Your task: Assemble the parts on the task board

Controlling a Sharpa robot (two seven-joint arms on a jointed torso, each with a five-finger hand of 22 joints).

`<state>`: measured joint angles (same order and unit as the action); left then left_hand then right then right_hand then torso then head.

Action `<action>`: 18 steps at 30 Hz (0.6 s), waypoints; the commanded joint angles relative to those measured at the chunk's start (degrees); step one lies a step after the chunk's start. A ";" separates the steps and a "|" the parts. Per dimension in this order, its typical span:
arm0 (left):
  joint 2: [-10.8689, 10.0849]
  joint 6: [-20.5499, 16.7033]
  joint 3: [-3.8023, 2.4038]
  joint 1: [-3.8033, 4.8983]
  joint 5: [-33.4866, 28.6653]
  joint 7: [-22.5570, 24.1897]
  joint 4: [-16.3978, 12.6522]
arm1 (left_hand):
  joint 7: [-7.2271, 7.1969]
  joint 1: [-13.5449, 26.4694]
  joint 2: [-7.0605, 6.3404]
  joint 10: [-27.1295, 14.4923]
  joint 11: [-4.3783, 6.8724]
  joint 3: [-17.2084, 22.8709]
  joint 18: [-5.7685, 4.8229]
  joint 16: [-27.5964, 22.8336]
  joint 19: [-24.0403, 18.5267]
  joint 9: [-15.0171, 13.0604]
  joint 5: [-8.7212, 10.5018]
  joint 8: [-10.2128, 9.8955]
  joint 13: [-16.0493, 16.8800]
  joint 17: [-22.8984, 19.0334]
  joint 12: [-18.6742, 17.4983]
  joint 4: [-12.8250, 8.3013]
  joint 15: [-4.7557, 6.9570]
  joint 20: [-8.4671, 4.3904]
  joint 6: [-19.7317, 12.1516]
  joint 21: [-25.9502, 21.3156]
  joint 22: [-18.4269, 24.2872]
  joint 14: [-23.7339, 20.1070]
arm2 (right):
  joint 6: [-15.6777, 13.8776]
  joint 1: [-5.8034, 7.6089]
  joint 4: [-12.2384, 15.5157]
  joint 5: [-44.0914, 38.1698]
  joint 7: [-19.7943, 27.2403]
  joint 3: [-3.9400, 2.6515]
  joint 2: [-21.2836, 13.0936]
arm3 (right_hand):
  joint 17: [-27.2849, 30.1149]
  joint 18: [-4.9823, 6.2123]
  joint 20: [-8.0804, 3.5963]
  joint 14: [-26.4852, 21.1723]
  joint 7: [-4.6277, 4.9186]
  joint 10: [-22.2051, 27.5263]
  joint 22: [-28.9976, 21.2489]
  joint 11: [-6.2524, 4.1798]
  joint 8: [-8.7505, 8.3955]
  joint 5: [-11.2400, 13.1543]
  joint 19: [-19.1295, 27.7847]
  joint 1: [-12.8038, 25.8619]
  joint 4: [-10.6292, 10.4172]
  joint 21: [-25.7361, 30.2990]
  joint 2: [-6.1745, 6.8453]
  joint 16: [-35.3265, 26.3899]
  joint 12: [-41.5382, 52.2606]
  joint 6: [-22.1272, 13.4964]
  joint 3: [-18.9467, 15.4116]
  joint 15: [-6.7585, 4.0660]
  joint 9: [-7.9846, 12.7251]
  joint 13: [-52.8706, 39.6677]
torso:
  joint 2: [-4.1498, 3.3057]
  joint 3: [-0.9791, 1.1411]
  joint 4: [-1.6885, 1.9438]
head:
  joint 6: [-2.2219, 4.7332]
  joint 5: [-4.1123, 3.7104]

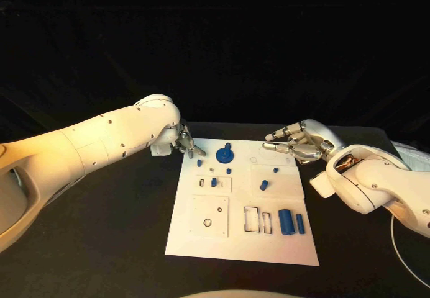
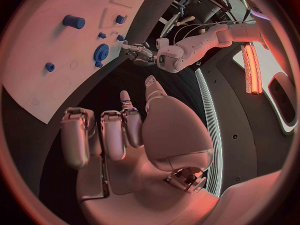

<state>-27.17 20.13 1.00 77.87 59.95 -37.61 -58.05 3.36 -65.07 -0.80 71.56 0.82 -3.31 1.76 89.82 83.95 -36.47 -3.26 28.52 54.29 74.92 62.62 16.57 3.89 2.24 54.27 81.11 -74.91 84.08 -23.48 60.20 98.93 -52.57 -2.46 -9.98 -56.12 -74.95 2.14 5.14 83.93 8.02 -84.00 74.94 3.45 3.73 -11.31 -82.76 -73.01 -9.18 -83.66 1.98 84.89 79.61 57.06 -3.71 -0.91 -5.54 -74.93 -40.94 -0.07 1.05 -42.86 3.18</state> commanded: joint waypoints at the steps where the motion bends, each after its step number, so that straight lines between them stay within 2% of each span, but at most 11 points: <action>1: 0.25 2.27 0.00 -0.07 0.53 0.38 -0.06 | -0.21 -0.26 0.76 0.56 0.06 -0.36 0.53 0.18 2.82 -0.16 -0.31 0.33 0.15 15.08 0.45 -0.09 0.46 -0.36 0.32 0.27 -7.37 5.92 | 0.95 -0.07 0.14 -0.61 0.50 0.00 0.08 | -6.80 0.85 -0.05 4.26 0.03 -1.11 1.83 -0.30 0.18 -0.05 0.20 -0.45 0.01 0.18 0.08 -0.24 -0.31 0.27 -0.30 -0.16 -0.07 -8.68 | 0.02 0.03 0.03 | -0.19 -0.02; 8: 0.44 3.94 0.04 -0.21 -0.37 0.48 -0.35 | -0.29 -1.03 1.05 0.60 0.15 -0.56 0.53 0.18 2.84 -0.37 -0.51 0.59 0.04 15.08 0.48 -0.23 0.55 -0.44 0.29 0.29 -7.42 5.92 | 0.98 -0.20 0.25 -0.11 0.43 0.00 0.15 | -6.83 0.85 -0.05 4.27 0.03 -1.14 1.84 -0.30 0.18 -0.08 0.20 -0.54 0.04 0.18 0.02 -0.22 -0.24 0.28 -0.33 -0.16 -0.07 -8.72 | 0.05 0.05 0.00 | -0.26 0.02; 18: 0.43 3.83 0.10 -0.44 -0.55 0.81 -0.53 | -0.30 -1.65 1.31 0.68 0.17 -0.68 0.49 0.18 2.88 -0.49 -0.77 0.71 0.11 15.08 0.60 -0.27 0.58 -0.49 0.14 0.38 -7.53 5.92 | 0.87 -0.31 0.20 0.03 0.30 0.00 0.20 | -6.81 0.85 -0.05 4.27 0.03 -1.12 1.86 -0.30 0.18 -0.13 0.19 -0.59 0.05 0.17 -0.06 -0.24 -0.29 0.28 -0.35 -0.16 -0.08 -8.69 | -0.02 0.04 -0.05 | -0.12 -0.31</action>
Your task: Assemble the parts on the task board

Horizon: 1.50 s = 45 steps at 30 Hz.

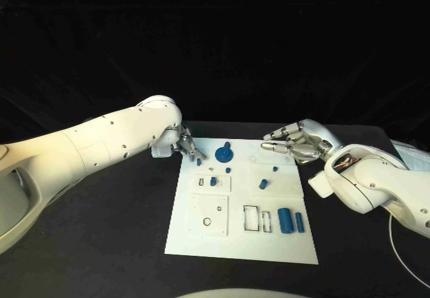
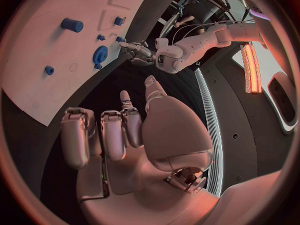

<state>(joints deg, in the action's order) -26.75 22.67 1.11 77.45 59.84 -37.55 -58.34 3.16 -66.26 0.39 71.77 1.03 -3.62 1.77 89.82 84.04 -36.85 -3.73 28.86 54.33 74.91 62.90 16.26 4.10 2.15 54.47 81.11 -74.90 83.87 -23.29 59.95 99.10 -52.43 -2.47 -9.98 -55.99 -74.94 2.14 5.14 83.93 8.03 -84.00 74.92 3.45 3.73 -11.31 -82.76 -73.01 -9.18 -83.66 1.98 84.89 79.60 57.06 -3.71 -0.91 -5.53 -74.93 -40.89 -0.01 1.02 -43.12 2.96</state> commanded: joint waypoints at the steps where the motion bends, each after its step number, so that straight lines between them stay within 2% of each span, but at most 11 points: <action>1: -0.01 1.28 -0.01 -0.03 -0.45 0.77 -0.24 | -0.10 -0.54 0.19 0.52 -0.03 -0.38 0.47 0.18 2.81 -0.14 -0.37 0.41 0.11 15.09 0.37 0.05 0.38 -0.41 -0.07 0.44 -7.58 6.13 | 0.67 -0.06 0.02 -0.11 0.31 0.00 0.08 | -6.82 0.84 -0.05 4.27 0.03 -1.12 1.87 -0.30 0.18 -0.14 0.19 -0.59 0.05 0.17 -0.06 -0.24 -0.29 0.28 -0.35 -0.16 -0.09 -8.69 | -0.07 0.00 -0.02 | 0.12 -0.12; 18: 0.36 1.03 0.04 -0.41 -0.75 1.36 0.07 | -0.24 -2.48 0.96 0.73 0.10 -0.42 0.42 0.18 2.90 -0.55 -0.73 0.98 0.10 15.09 0.59 -0.26 0.49 -0.52 -0.07 0.61 -7.82 6.13 | 0.46 -0.09 -0.30 -0.09 0.21 0.00 0.34 | -6.78 0.87 -0.06 4.26 0.03 -1.08 1.74 -0.30 0.18 -0.19 0.26 -0.64 0.04 0.24 -0.17 -0.27 -0.36 0.28 -0.38 -0.16 -0.09 -8.65 | 0.02 -0.02 0.02 | 0.06 -0.48; 23: 0.40 0.44 0.06 -0.49 -1.13 1.52 0.07 | -0.30 -3.25 1.61 0.79 0.15 -0.15 0.41 0.18 2.92 -0.73 -0.77 1.23 0.06 15.09 0.65 -0.30 0.53 -0.56 -0.07 0.62 -7.86 6.13 | 0.42 -0.11 -0.40 -0.06 0.25 0.00 0.40 | -6.78 0.87 -0.06 4.26 0.03 -1.08 1.73 -0.30 0.18 -0.19 0.26 -0.65 0.04 0.24 -0.18 -0.27 -0.36 0.28 -0.38 -0.16 -0.09 -8.65 | -0.01 -0.02 0.03 | -0.01 -0.50; 26: 0.43 0.24 0.07 -0.51 -1.38 1.59 0.06 | -0.33 -3.92 2.58 0.82 0.19 0.27 0.42 0.18 2.92 -0.89 -0.62 1.41 0.01 15.09 0.69 -0.28 0.57 -0.60 -0.15 0.59 -7.87 6.13 | 0.40 -0.15 -0.48 -0.04 0.28 0.00 0.47 | -6.75 0.90 -0.06 4.25 0.04 -1.05 1.62 -0.30 0.18 -0.23 0.33 -0.76 0.08 0.30 -0.28 -0.29 -0.43 0.28 -0.41 -0.16 -0.10 -8.61 | 0.00 0.01 0.05 | -0.08 -0.47; 32: 0.47 -0.27 0.07 -0.54 -1.62 1.74 -0.06 | -0.39 -4.76 2.91 0.87 0.24 0.49 0.40 0.18 2.94 -1.05 -0.53 1.62 -0.01 15.09 0.76 -0.58 0.61 -0.64 -0.20 0.63 -7.94 6.13 | 0.47 -0.25 -0.59 -0.01 0.29 0.00 0.56 | -6.75 0.90 -0.06 4.25 0.04 -1.05 1.62 -0.30 0.18 -0.23 0.33 -0.76 0.08 0.30 -0.28 -0.29 -0.43 0.28 -0.41 -0.16 -0.10 -8.61 | -0.01 0.00 0.03 | -0.22 -0.43; 35: 0.46 -1.07 0.07 -0.54 -1.95 1.92 -0.11 | -0.48 -6.01 3.80 0.87 0.33 1.22 0.41 0.18 2.93 -1.19 -0.39 1.76 -0.09 15.09 0.77 -1.00 0.68 -0.70 -0.40 0.58 -7.94 6.13 | 0.57 -0.29 -0.64 0.00 0.25 0.00 0.57 | -6.75 0.90 -0.06 4.25 0.04 -1.05 1.62 -0.30 0.18 -0.23 0.33 -0.76 0.08 0.30 -0.28 -0.29 -0.43 0.28 -0.41 -0.16 -0.10 -8.61 | -0.01 0.00 0.03 | -0.31 -0.39; 40: 0.45 -2.07 0.07 -0.54 -2.43 2.28 -0.14 | -0.76 -9.55 5.49 0.61 0.59 3.75 0.46 0.18 2.88 -1.37 -0.22 1.85 -0.50 15.09 0.50 -2.76 0.90 -0.88 -0.97 0.38 -7.84 6.13 | 0.75 -0.33 -0.74 0.01 0.17 0.00 0.59 | -6.75 0.90 -0.06 4.25 0.04 -1.05 1.62 -0.30 0.18 -0.23 0.33 -0.76 0.08 0.30 -0.28 -0.29 -0.43 0.28 -0.41 -0.16 -0.10 -8.61 | 0.00 -0.01 0.03 | -0.34 -0.40; 43: 0.42 -2.13 0.07 -0.54 -2.58 2.46 -0.21 | -1.15 -14.19 6.31 0.20 0.98 7.45 0.50 0.18 2.83 -1.33 -0.70 1.57 -0.80 15.09 0.10 -5.68 1.25 -1.14 -1.88 0.24 -7.78 6.13 | 0.88 -0.35 -0.75 0.01 0.11 0.01 0.59 | -6.75 0.90 -0.05 4.25 0.04 -1.05 1.61 -0.30 0.18 -0.25 0.34 -0.91 0.14 0.31 -0.38 -0.29 -0.40 0.28 -0.44 -0.16 -0.11 -8.63 | 0.00 -0.02 0.05 | -0.43 -0.37; 45: 0.39 -1.99 0.08 -0.54 -2.75 2.56 -0.26 | -0.96 -16.66 5.94 -0.17 0.90 10.47 0.52 0.18 2.79 -1.25 -1.71 1.29 -1.10 15.09 -0.34 -7.47 1.29 -1.31 -2.56 0.10 -7.71 6.13 | 0.97 -0.37 -0.75 0.01 0.05 0.01 0.59 | -6.75 0.90 -0.05 4.25 0.04 -1.05 1.61 -0.30 0.18 -0.25 0.34 -0.91 0.14 0.31 -0.38 -0.29 -0.40 0.28 -0.44 -0.16 -0.11 -8.63 | 0.00 -0.01 0.08 | -0.53 -0.38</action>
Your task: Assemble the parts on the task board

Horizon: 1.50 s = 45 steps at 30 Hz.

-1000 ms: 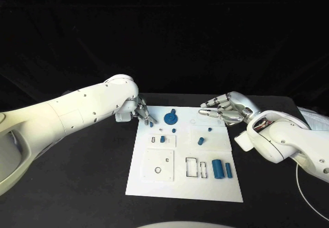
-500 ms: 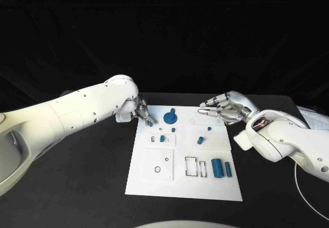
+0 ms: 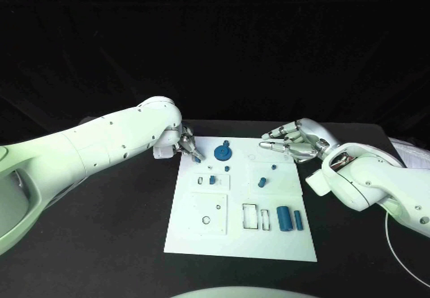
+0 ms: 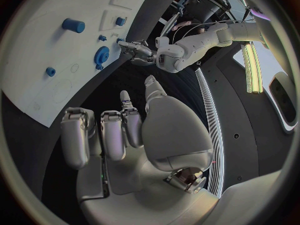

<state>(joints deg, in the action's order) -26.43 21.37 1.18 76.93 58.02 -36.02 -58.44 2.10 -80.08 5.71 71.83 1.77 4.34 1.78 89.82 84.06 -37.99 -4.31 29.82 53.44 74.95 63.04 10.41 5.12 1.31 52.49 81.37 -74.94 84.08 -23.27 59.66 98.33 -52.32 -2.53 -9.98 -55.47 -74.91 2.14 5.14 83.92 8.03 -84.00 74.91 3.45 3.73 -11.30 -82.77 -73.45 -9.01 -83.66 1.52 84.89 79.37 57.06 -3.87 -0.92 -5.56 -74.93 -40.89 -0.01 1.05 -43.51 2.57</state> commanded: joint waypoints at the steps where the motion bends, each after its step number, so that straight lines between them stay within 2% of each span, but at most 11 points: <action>1: 0.06 -0.57 0.01 -0.02 -0.98 1.08 -0.18 | 0.28 -3.31 0.09 -0.34 0.01 4.06 0.49 0.18 2.77 -0.11 -1.53 0.27 -0.40 15.05 -0.70 -2.11 0.17 -0.47 -0.78 -0.18 -7.68 5.92 | 0.98 -0.08 0.02 -0.10 0.09 0.01 0.07 | -6.78 0.90 -0.05 4.25 0.04 -1.07 1.63 -0.30 0.19 -0.28 0.34 -0.51 -0.02 0.32 0.02 -0.29 -0.13 0.29 -0.29 -0.16 -0.08 -8.64 | 0.02 0.00 0.06 | -0.17 0.00; 4: 0.01 -0.21 0.04 -0.02 -1.09 1.19 -0.26 | 0.72 -2.37 -2.44 -0.27 -0.57 10.67 0.46 0.18 2.75 -0.28 -1.88 0.49 -1.03 15.05 -1.20 -2.46 -0.21 -0.09 -0.92 -0.28 -7.72 5.92 | 1.10 -0.09 0.02 -0.10 0.01 0.01 0.08 | -6.78 0.90 -0.05 4.25 0.04 -1.07 1.63 -0.30 0.19 -0.28 0.34 -0.51 -0.02 0.32 0.02 -0.29 -0.13 0.29 -0.29 -0.16 -0.08 -8.64 | 0.03 -0.01 0.07 | -0.24 0.01; 6: -0.08 -0.14 0.08 -0.03 -1.32 1.30 -0.38 | 0.77 -1.24 -4.78 -0.08 -0.57 15.70 0.51 0.18 2.75 -0.52 -2.11 0.77 -1.26 15.05 -1.27 -2.93 -0.28 0.00 -1.06 -0.36 -7.75 5.92 | 1.19 -0.10 0.01 -0.10 -0.05 0.01 0.09 | -6.78 0.90 -0.05 4.25 0.04 -1.07 1.63 -0.30 0.19 -0.28 0.34 -0.51 -0.02 0.32 0.02 -0.29 -0.13 0.29 -0.29 -0.16 -0.08 -8.64 | 0.04 -0.03 0.04 | -0.16 0.05; 8: -0.31 -0.40 0.13 -0.03 -1.52 1.38 -0.66 | 0.77 2.22 -7.82 0.35 -0.77 23.62 0.53 0.18 2.77 -1.17 -2.25 1.65 -1.47 15.05 -1.12 -3.24 -0.38 0.07 -0.92 -0.47 -7.81 5.92 | 1.26 -0.12 0.00 -0.10 -0.10 0.02 0.10 | -6.80 0.90 -0.05 4.26 0.04 -1.04 1.63 -0.30 0.19 -1.05 0.34 -0.83 0.10 0.33 -0.22 -0.29 -0.16 0.30 -0.40 -0.16 -0.10 -8.63 | 0.05 -0.02 0.05 | -0.22 0.07; 10: -0.80 -1.07 0.19 -0.02 -2.40 1.24 -1.28 | 0.86 3.80 -9.25 0.72 -0.62 26.91 0.54 0.18 2.74 -1.54 -3.24 2.15 -1.31 15.05 -0.83 -4.08 -0.23 0.14 -0.75 -0.67 -7.73 5.92 | 1.26 -0.13 -0.01 -0.10 -0.13 0.02 0.11 | -6.81 0.90 -0.06 4.26 0.05 -1.04 1.65 -0.31 0.19 -3.86 0.32 -1.39 0.33 0.34 -0.49 -0.30 -0.13 0.29 -0.70 -0.17 -0.13 -8.64 | 0.07 0.01 0.01 | -0.23 0.14; 13: -2.16 -2.61 0.35 -0.02 -4.20 0.87 -3.17 | 0.84 5.76 -10.40 1.08 -0.51 30.12 0.62 0.18 2.69 -1.88 -4.36 2.62 -1.26 15.05 -0.66 -5.18 -0.31 0.05 -0.54 -0.96 -7.59 5.92 | 1.23 -0.17 0.02 -0.10 -0.14 0.04 0.10 | -6.80 0.90 -0.06 4.26 0.06 -1.02 1.65 -0.31 0.18 -5.35 0.32 -1.63 0.40 0.35 -0.69 -0.32 -0.14 0.28 -1.05 -0.17 -0.15 -8.62 | 0.03 0.08 -0.05 | -0.09 0.13; 23: -8.74 -9.04 1.08 -0.17 -4.09 1.58 -13.91 | 0.61 8.25 -11.76 2.02 -0.21 33.35 0.63 0.18 2.75 -2.27 -6.30 3.24 -0.59 15.05 0.04 -7.09 -0.23 -0.10 -0.04 -1.09 -7.62 5.92 | 0.96 -0.29 0.15 -0.10 -0.20 0.06 -0.28 | -6.79 0.91 -0.06 4.26 0.07 -0.97 1.60 -0.31 0.17 -5.95 0.35 -1.74 0.41 0.39 -0.81 -0.34 -0.22 0.27 -1.27 -0.17 -0.16 -8.57 | 0.08 0.00 0.24 | -0.18 -0.14; 27: -11.07 -10.94 1.21 -1.02 -2.60 2.31 -18.13 | 0.55 8.65 -11.96 2.34 -0.16 33.78 0.62 0.18 2.79 -2.31 -6.46 3.35 -0.22 15.05 0.36 -7.39 -0.20 -0.13 0.15 -1.03 -7.69 5.92 | 0.85 -0.31 0.10 -0.07 -0.16 0.07 -0.29 | -6.69 0.92 -0.06 4.24 0.07 -0.96 1.57 -0.31 0.17 -6.09 0.37 -1.76 0.41 0.41 -0.83 -0.41 -0.24 0.27 -1.33 -0.17 -0.16 -8.56 | 0.14 0.05 0.24 | -0.24 0.13; 32: -13.15 -14.15 1.24 -2.12 -1.14 3.61 -21.99 | 0.47 9.06 -12.20 2.70 -0.08 34.29 0.54 0.18 2.91 -2.33 -6.68 3.45 0.15 15.05 0.69 -7.76 -0.14 -0.18 0.37 -0.74 -7.93 5.92 | 0.79 -0.39 -0.05 -0.03 -0.11 0.10 -0.30 | -6.68 0.93 -0.06 4.23 0.07 -0.93 1.49 -0.31 0.17 -6.24 0.41 -1.78 0.41 0.45 -0.87 -0.42 -0.30 0.27 -1.38 -0.16 -0.16 -8.52 | 0.13 -0.08 0.32 | -0.47 0.14; 37: -13.59 -14.95 1.27 -2.83 1.63 4.49 -23.21 | 0.41 9.38 -12.36 2.89 -0.03 34.65 0.50 0.18 2.99 -2.33 -6.88 3.51 0.28 15.05 0.81 -8.01 -0.10 -0.22 0.52 -0.57 -8.09 5.92 | 0.79 -0.55 -0.23 -0.02 -0.08 0.14 -0.19 | -6.69 0.94 -0.06 4.23 0.07 -0.95 1.45 -0.31 0.17 -6.33 0.43 -1.79 0.41 0.47 -0.88 -0.42 -0.25 0.27 -1.41 -0.16 -0.17 -8.55 | 0.21 -0.05 0.33 | -0.46 0.41; 45: -13.67 -12.96 1.29 -3.44 3.93 4.37 -23.94 | 0.40 9.45 -12.41 2.93 -0.02 34.73 0.51 0.18 2.98 -2.33 -6.90 3.52 0.29 15.05 0.83 -8.07 -0.09 -0.23 0.54 -0.61 -8.05 5.92 | 0.85 -0.89 -0.32 -0.03 -0.10 0.17 -0.09 | -6.69 0.94 -0.06 4.23 0.07 -0.95 1.45 -0.31 0.17 -6.33 0.43 -1.79 0.41 0.47 -0.88 -0.42 -0.25 0.27 -1.41 -0.16 -0.17 -8.55 | 0.12 -0.07 0.17 | -0.60 0.48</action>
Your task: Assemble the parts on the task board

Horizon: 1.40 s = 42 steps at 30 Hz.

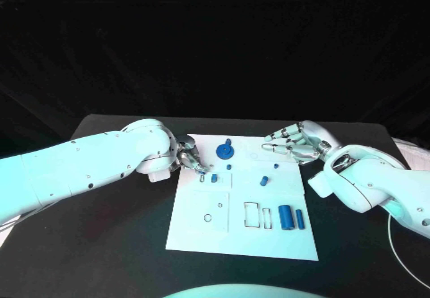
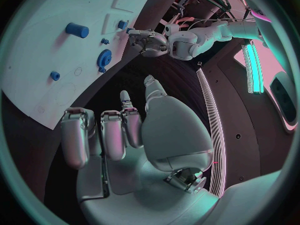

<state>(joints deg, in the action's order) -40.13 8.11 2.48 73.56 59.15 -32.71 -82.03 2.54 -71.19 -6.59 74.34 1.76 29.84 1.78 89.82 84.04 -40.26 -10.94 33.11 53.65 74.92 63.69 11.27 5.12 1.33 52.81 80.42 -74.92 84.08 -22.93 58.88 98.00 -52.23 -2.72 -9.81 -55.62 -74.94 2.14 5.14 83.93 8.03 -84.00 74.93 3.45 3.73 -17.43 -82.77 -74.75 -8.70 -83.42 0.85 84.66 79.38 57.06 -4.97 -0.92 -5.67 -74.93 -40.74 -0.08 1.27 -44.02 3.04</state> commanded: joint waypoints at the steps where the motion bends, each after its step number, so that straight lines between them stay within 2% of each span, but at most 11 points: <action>1: 0.05 0.55 -0.01 -0.10 2.90 1.01 -0.40 | -0.04 0.56 -0.12 0.43 -0.01 9.22 0.51 0.18 2.99 -0.06 -0.27 0.23 0.09 15.08 0.18 -8.93 -0.08 -0.25 0.22 0.34 -8.07 5.92 | 0.53 -0.12 0.01 -0.11 0.08 0.01 0.07 | -6.66 0.94 -0.06 4.23 0.07 -0.95 1.43 -0.31 0.17 -0.20 0.43 -0.50 0.10 0.24 -0.21 -0.19 -0.25 0.27 -0.30 -0.16 -0.05 -8.55 | -0.03 0.01 -0.04 | -0.13 0.01; 11: 0.48 2.98 0.09 -0.46 3.16 -0.21 0.14 | -0.05 0.62 -0.17 0.48 0.00 9.29 0.48 0.18 3.04 -0.05 -0.29 0.23 0.15 15.08 0.23 -8.99 -0.08 -0.26 0.24 0.46 -8.17 5.92 | 0.61 -0.23 0.02 -0.12 0.04 0.02 0.16 | -6.64 0.96 -0.06 4.23 0.08 -0.92 1.35 -0.30 0.17 -0.38 0.48 -0.52 0.09 0.28 -0.26 -0.21 -0.32 0.26 -0.36 -0.16 -0.06 -8.51 | -0.04 0.02 0.02 | -0.57 0.04; 24: 0.38 6.25 0.15 -0.78 2.46 -1.46 -0.08 | -0.07 0.77 -0.26 0.61 0.02 9.46 0.46 0.18 3.05 -0.04 -0.40 0.25 0.34 15.08 0.38 -9.12 -0.08 -0.26 0.33 0.50 -8.21 5.92 | 0.80 -0.34 -0.08 -0.12 0.07 0.02 0.24 | -6.64 0.96 -0.06 4.23 0.08 -0.92 1.35 -0.30 0.17 -0.38 0.48 -0.52 0.09 0.28 -0.26 -0.21 -0.32 0.26 -0.36 -0.16 -0.06 -8.51 | -0.02 0.02 0.04 | -0.75 0.16; 30: 0.24 6.67 0.15 -0.89 2.27 -2.00 -0.30 | -0.09 0.97 -0.36 0.70 0.04 9.68 0.44 0.18 3.09 -0.03 -0.58 0.27 0.42 15.08 0.44 -9.28 -0.07 -0.27 0.42 0.59 -8.29 5.92 | 0.85 -0.41 -0.10 -0.12 0.13 0.02 0.30 | -6.64 0.96 -0.06 4.23 0.08 -0.92 1.35 -0.30 0.17 -0.38 0.48 -0.52 0.09 0.28 -0.26 -0.21 -0.32 0.26 -0.36 -0.16 -0.06 -8.51 | -0.02 0.03 0.03 | -0.68 0.47; 42: 0.34 6.84 0.15 -1.03 1.84 -3.04 -0.22 | -0.10 1.12 -0.39 0.76 0.05 9.78 0.46 0.18 3.06 -0.02 -0.65 0.29 0.44 15.08 0.46 -9.33 -0.07 -0.27 0.48 0.51 -8.24 5.92 | 0.87 -0.48 -0.01 -0.12 0.17 0.02 0.27 | -6.68 0.97 -0.06 4.24 0.08 -0.94 1.33 -0.30 0.17 -0.52 0.49 -0.52 0.06 0.30 -0.34 -0.19 -0.24 0.26 -0.44 -0.16 -0.06 -8.55 | -0.04 0.08 -0.03 | -0.75 0.54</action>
<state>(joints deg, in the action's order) -39.85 13.10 2.44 72.81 61.50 -34.53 -82.26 2.75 -70.26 -7.52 74.82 1.83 31.33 1.78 89.82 84.04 -40.31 -11.25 33.23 54.07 74.91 63.92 9.77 5.12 1.34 53.03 80.71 -74.91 84.08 -22.83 58.46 97.90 -52.21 -2.75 -9.80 -55.39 -74.92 2.14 5.15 83.93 8.02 -84.00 74.91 3.45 3.73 -17.75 -82.77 -74.98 -8.70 -83.42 0.63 84.66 79.38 57.06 -4.97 -0.91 -5.64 -74.94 -40.75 -0.01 1.26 -44.78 3.56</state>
